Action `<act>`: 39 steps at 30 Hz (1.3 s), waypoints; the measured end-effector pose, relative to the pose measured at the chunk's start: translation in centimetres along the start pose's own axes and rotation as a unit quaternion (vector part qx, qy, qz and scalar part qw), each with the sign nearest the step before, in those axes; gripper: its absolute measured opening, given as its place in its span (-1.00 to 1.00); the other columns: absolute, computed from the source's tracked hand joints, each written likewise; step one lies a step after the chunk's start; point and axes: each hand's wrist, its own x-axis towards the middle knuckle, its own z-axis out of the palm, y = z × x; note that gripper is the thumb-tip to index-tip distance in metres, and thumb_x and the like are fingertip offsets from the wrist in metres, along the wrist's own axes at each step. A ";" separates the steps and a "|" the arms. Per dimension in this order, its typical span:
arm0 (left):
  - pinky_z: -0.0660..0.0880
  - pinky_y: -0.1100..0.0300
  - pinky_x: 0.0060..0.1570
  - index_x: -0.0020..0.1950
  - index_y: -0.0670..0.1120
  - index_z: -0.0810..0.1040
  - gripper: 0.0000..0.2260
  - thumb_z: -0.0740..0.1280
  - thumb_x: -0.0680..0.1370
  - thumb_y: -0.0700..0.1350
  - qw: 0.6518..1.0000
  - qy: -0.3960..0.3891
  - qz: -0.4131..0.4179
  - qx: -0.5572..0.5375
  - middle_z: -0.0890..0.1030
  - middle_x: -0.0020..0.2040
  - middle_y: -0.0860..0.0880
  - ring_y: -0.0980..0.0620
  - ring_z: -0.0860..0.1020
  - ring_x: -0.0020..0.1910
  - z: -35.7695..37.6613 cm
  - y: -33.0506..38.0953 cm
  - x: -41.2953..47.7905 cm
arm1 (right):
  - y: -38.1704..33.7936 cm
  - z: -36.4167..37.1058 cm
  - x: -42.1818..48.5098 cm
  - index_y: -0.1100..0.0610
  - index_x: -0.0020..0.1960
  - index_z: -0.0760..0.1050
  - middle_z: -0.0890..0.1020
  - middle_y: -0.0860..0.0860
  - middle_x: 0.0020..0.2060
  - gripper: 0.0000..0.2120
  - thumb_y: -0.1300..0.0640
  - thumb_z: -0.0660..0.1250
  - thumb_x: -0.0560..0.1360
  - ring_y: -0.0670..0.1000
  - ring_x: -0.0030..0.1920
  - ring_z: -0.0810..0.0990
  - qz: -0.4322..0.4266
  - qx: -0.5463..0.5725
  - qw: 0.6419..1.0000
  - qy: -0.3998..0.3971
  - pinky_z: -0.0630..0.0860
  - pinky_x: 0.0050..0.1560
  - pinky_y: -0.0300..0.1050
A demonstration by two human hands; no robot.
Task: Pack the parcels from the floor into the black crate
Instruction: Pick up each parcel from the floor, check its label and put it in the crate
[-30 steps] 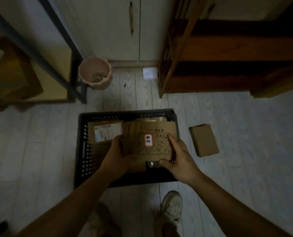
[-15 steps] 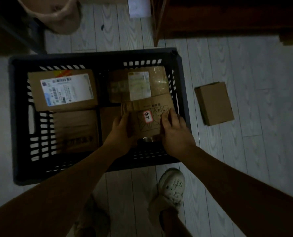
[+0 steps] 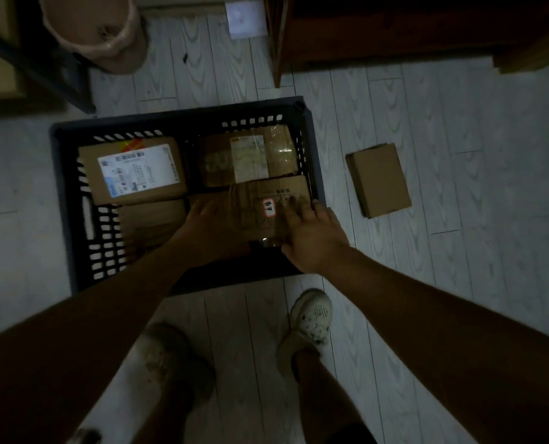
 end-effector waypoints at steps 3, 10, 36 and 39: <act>0.10 0.02 0.46 0.51 -0.18 0.08 -0.17 0.32 0.45 0.24 0.997 0.030 -0.040 -0.065 0.20 0.49 -0.23 -0.18 0.19 0.46 -3.4 1.5 -7.0 | -0.7 -5.2 -5.3 0.04 0.57 -0.08 0.01 0.10 0.54 -0.29 -0.14 0.17 0.55 0.17 0.52 -0.02 -0.010 0.049 0.998 0.026 -0.09 0.50 0.12; 0.15 -0.03 0.45 0.45 -0.36 0.11 -0.43 0.31 0.52 -0.33 0.979 0.132 -0.040 -0.152 0.19 0.45 -0.32 -0.26 0.23 0.43 -8.6 9.1 -24.8 | -3.8 -19.1 -20.4 0.03 0.52 0.13 0.13 0.09 0.51 -0.39 -0.14 0.20 0.56 0.12 0.49 0.09 -0.063 0.128 0.988 0.057 0.00 0.46 0.01; -0.03 -0.02 0.49 0.53 0.13 0.00 -0.31 0.31 0.51 0.13 0.934 0.313 0.174 -0.013 -0.03 0.57 0.01 -0.02 -0.07 0.54 -4.2 26.3 -55.2 | 3.2 -24.3 -58.9 -0.09 0.55 0.00 0.02 -0.04 0.55 -0.30 -0.15 0.26 0.53 -0.01 0.53 0.00 0.010 0.267 0.901 0.343 0.04 0.46 -0.07; -0.03 -0.02 0.47 0.54 0.13 -0.01 -0.30 0.29 0.51 0.14 0.928 0.320 0.193 -0.008 -0.04 0.57 0.02 -0.01 -0.08 0.54 -2.0 31.1 -54.7 | 7.6 -24.5 -61.0 -0.15 0.54 -0.11 -0.06 -0.06 0.55 -0.25 -0.18 0.25 0.52 -0.01 0.53 -0.06 0.005 0.230 0.914 0.335 0.01 0.49 -0.03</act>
